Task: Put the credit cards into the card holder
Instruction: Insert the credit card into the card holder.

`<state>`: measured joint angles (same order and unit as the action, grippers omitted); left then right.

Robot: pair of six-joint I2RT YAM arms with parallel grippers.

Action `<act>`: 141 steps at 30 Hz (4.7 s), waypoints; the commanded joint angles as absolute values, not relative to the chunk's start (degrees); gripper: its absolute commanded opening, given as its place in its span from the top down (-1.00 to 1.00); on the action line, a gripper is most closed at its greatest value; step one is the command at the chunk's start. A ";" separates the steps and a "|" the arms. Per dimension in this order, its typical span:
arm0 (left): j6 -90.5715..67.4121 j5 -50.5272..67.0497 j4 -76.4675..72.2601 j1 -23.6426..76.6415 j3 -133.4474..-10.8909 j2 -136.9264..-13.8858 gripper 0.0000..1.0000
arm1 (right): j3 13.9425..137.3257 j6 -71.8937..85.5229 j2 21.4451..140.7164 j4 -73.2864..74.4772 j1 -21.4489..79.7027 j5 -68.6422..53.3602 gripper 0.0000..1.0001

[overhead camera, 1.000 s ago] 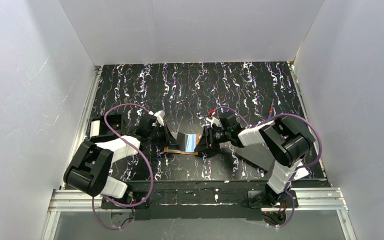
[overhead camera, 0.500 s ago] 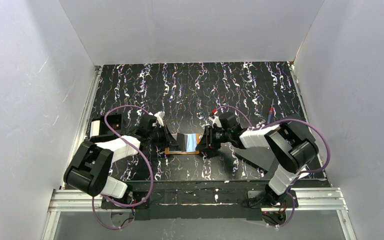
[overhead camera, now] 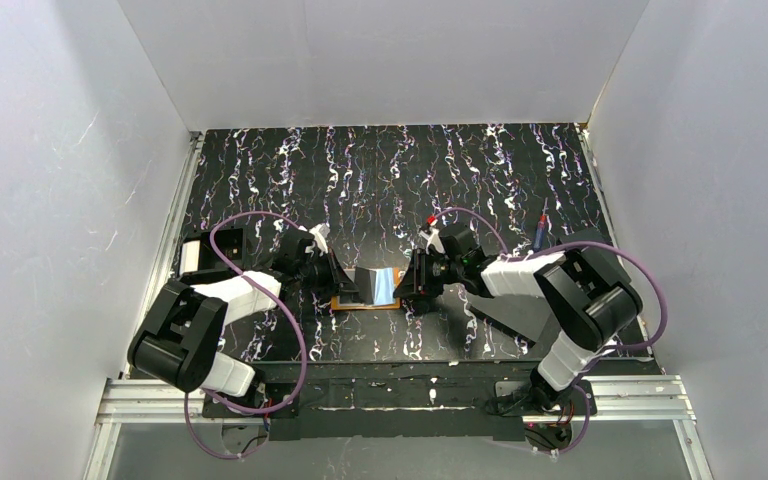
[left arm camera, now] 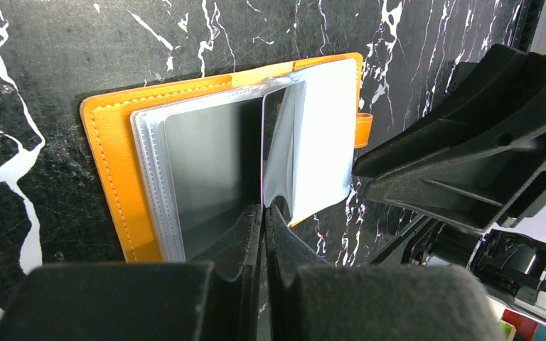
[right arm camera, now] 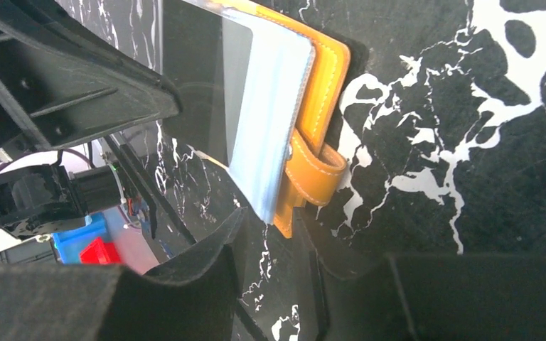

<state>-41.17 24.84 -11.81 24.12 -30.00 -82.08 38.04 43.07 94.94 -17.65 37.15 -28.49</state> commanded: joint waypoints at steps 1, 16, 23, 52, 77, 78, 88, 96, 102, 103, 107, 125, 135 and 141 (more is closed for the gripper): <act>-40.61 25.21 -8.70 24.52 -28.92 -82.64 1.00 | 39.51 42.81 97.99 -20.60 37.48 -29.40 0.27; -40.80 25.40 -8.79 24.52 -28.65 -82.46 1.00 | 40.27 40.57 92.43 -15.16 37.84 -27.35 0.24; -40.95 25.58 -8.96 24.52 -28.77 -82.78 1.00 | 40.68 42.60 95.13 -18.37 37.94 -29.45 0.25; -41.00 28.29 -9.36 20.38 -27.52 -80.21 1.00 | 41.19 42.37 103.34 -20.52 38.92 -29.50 0.97; -39.99 26.48 -21.69 22.15 -24.42 -83.01 1.00 | 40.78 43.86 103.98 -23.47 39.03 -31.84 0.97; -40.58 26.78 -22.31 22.15 -24.18 -83.27 1.00 | 40.78 43.91 103.98 -23.47 39.07 -31.82 0.97; -48.90 31.50 -24.70 23.00 -22.17 -84.02 1.00 | 40.54 44.27 104.02 -23.94 39.07 -31.89 0.97; -49.77 31.38 -16.73 23.88 -26.74 -82.55 0.19 | 40.26 44.21 103.53 -23.92 39.11 -32.02 0.97; -36.54 19.81 15.31 24.24 -41.85 -82.56 0.15 | 40.45 43.44 103.36 -23.12 39.10 -31.77 0.97; -36.54 20.17 14.43 24.95 -42.92 -84.48 0.43 | 40.43 43.30 103.27 -22.88 39.10 -31.82 0.97; -37.46 20.81 11.04 26.87 -43.35 -88.59 0.49 | 40.77 43.21 103.36 -22.59 39.04 -31.83 0.97; -40.67 24.71 -2.30 32.66 -46.39 -97.06 0.31 | 41.39 42.13 103.23 -21.13 39.05 -31.84 0.97; -44.34 32.72 -9.80 34.10 -44.77 -94.38 0.23 | 42.29 39.60 101.97 -17.78 39.07 -30.68 0.97; -49.43 37.03 -16.39 34.10 -41.87 -94.30 0.16 | 43.38 36.79 100.00 -13.17 39.02 -29.47 0.95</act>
